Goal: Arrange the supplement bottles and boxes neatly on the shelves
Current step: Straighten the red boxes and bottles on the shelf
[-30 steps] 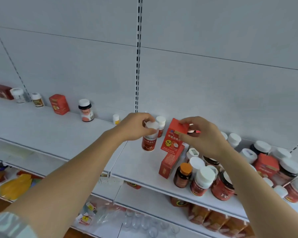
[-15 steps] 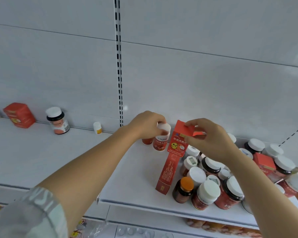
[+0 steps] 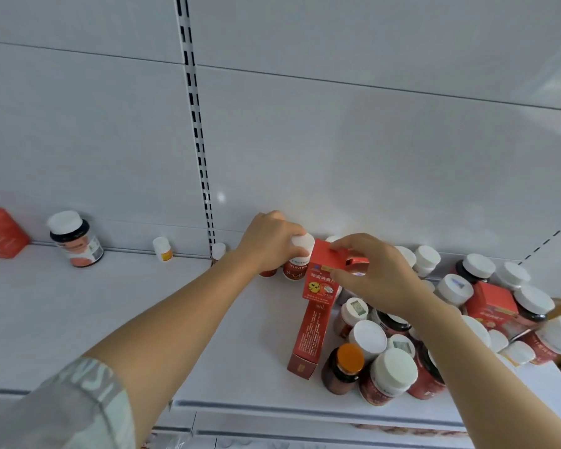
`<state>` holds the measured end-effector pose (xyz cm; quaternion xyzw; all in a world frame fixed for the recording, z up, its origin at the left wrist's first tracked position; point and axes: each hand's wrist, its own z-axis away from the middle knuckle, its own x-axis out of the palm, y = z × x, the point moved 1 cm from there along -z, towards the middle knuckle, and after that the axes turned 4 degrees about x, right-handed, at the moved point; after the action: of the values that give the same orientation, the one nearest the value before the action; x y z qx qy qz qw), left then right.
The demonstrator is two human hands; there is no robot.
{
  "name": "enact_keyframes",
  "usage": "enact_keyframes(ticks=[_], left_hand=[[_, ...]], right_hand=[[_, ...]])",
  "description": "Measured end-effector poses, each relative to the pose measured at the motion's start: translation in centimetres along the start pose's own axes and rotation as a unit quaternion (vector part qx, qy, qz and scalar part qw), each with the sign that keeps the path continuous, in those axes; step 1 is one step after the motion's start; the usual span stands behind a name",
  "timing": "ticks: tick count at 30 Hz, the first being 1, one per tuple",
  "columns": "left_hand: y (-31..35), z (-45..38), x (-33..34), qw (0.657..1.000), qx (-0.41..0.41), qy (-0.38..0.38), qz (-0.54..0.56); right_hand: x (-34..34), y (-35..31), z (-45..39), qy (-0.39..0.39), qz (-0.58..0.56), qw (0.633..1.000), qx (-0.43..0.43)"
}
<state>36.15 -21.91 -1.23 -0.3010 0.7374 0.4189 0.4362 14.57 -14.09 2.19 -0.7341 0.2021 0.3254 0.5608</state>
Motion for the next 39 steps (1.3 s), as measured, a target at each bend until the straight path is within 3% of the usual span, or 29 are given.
enact_keyframes(ticks=[12, 19, 28, 39], left_hand=[[-1.9, -0.3, 2.6, 0.998, 0.009, 0.040, -0.042], [-2.1, 0.2, 2.8, 0.986, 0.054, 0.024, -0.154], [-1.8, 0.4, 2.1, 0.989, 0.040, 0.004, -0.141], [-1.3, 4.9, -2.7, 0.991, -0.022, 0.074, -0.111]], right_hand=[[0.0, 0.5, -1.9, -0.003, -0.033, 0.999, -0.008], [0.2, 0.8, -2.6, -0.011, -0.029, 0.999, -0.019], [0.0, 0.4, -3.0, -0.014, -0.022, 0.998, -0.049], [0.4, -2.4, -3.4, -0.036, -0.003, 0.995, -0.088]])
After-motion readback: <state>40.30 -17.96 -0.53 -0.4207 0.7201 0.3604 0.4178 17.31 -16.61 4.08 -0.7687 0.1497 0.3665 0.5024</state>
